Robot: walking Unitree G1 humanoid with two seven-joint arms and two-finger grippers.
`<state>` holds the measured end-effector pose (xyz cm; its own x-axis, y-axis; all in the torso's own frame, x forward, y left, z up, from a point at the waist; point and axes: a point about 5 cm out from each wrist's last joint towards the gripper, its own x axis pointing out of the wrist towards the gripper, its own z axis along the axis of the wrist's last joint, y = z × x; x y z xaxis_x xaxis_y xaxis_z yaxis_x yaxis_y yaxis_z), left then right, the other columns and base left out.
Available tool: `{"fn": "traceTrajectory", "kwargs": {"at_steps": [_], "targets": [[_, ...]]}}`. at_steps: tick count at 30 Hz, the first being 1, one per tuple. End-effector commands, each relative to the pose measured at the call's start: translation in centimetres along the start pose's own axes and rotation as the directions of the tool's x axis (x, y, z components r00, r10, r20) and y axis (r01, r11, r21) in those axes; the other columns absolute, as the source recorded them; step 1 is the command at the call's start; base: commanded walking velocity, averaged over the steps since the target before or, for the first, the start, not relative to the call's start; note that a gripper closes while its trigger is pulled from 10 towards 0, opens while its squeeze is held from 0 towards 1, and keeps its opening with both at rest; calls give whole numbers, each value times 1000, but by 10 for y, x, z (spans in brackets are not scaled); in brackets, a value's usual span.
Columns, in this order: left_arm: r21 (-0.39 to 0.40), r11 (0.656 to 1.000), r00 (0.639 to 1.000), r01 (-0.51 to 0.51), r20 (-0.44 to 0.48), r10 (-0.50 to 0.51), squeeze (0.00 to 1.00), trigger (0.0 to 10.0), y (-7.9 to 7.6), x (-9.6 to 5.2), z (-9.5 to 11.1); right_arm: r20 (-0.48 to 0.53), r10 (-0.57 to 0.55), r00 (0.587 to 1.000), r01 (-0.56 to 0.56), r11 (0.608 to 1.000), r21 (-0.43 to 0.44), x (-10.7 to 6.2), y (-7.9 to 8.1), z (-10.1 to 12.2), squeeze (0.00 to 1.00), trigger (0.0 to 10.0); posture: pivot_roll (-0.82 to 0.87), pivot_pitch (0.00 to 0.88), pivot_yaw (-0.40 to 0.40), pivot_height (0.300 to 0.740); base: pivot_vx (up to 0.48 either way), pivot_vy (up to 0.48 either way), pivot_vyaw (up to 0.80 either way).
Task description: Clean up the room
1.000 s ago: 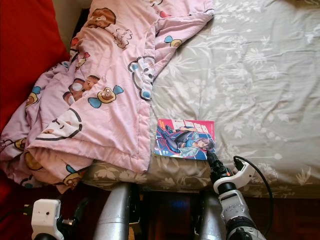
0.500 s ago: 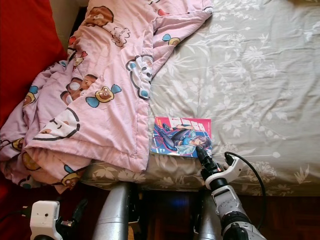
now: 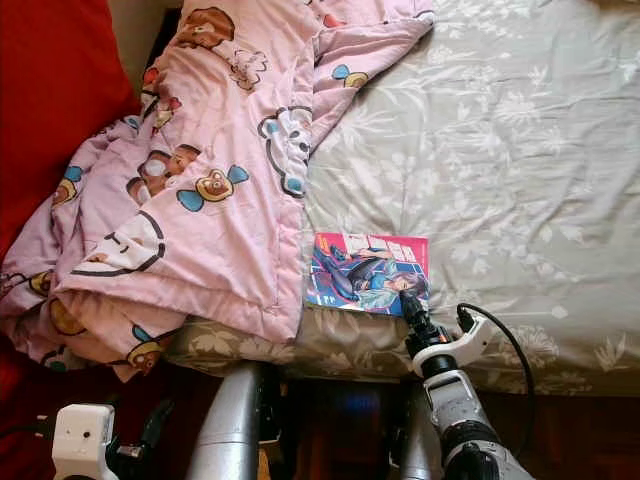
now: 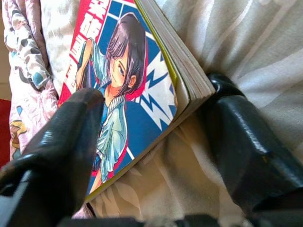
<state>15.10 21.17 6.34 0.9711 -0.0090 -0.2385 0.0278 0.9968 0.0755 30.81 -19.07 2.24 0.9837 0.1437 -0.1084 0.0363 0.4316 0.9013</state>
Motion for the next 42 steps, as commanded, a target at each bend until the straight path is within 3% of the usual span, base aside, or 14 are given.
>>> {"fn": "traceTrajectory", "kwargs": {"at_steps": [1,14,21,33,36,38,40,42], "targets": [[18,1000,998,-20,-66,21,0,10000,3,-10,-9,-49,-12,999,14,999,48,-2,-1,-18,0,0,277,420,150,608,0,0,0],[10,1000,998,-10,-59,11,0,10000,-4,6,-8,-34,-39,999,41,998,42,-4,-5,-18,0,0,256,376,137,608,0,0,0],[2,1000,1000,-14,-25,14,0,10000,-5,28,-4,-8,-40,999,40,997,60,-3,-4,-15,0,0,236,313,120,608,0,0,0],[-10,998,998,-54,23,54,0,10000,0,62,-1,47,-26,999,25,1000,13,4,4,-5,0,0,176,213,69,608,0,0,0],[-58,995,995,-85,44,87,0,10000,0,72,0,66,67,996,-65,997,-32,9,14,-3,0,0,133,188,47,608,0,0,0],[-89,991,992,-96,71,102,0,10000,-2,81,6,40,159,987,-153,981,-118,12,26,-5,0,0,90,165,28,608,0,0,0],[-93,991,992,-96,76,103,0,10000,-3,86,7,38,178,983,-171,974,-147,13,29,-5,0,0,80,160,21,608,0,0,0],[-108,989,990,-98,87,108,0,10000,-5,90,6,99,154,983,-130,968,-214,12,31,2,0,0,50,143,-2,608,0,0,0]]}}
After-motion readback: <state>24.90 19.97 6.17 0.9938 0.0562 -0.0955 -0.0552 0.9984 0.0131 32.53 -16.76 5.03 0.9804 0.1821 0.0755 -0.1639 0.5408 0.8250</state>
